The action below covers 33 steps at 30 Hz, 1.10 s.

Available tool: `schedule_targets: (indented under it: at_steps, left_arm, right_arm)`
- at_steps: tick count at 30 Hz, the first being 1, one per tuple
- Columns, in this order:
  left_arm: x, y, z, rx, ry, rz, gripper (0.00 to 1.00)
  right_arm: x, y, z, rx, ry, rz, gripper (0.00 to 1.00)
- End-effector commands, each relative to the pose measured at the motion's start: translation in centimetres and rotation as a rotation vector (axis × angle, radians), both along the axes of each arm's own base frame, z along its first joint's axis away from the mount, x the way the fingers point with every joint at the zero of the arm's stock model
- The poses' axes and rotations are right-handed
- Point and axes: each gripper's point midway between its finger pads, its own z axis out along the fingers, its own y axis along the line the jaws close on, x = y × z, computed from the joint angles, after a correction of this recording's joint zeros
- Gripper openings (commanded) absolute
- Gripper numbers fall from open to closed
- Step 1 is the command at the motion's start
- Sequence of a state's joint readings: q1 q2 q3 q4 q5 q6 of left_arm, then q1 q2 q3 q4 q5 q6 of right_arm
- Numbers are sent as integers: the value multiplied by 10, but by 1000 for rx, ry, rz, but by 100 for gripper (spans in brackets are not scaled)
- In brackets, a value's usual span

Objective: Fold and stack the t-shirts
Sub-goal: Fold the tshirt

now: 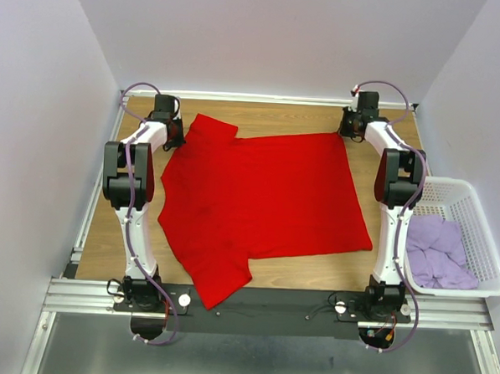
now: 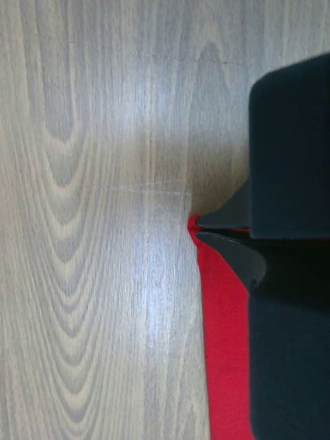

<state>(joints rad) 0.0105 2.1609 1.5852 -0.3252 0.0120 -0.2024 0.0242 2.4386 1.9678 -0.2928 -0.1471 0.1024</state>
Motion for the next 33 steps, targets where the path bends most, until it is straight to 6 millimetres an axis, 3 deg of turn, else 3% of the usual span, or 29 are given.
schedule_targets:
  at_steps: [1,9,18,27,29,33]
  left_arm:
    - [-12,-8,-27,-5,92,-50,0]
    - [13,-14,5,-19,7,-106,0]
    - [24,-17,41,-24,-74,-144,0]
    - [20,-10,39,-18,-77,-143,0]
    - [21,-12,43,-33,-87,-150,0]
    - [21,-16,49,-51,-100,-163,0]
  right_arm:
    - [-30,-7,-55,-42,178,-10,0]
    - [-7,-11,-3,-44,67,-30,1]
    - [-5,-11,29,-15,22,-44,1]
    - [-9,-12,56,18,-11,-49,1]
    - [-9,-27,60,28,-16,-71,1]
    - [-11,-23,66,46,-24,-39,1]
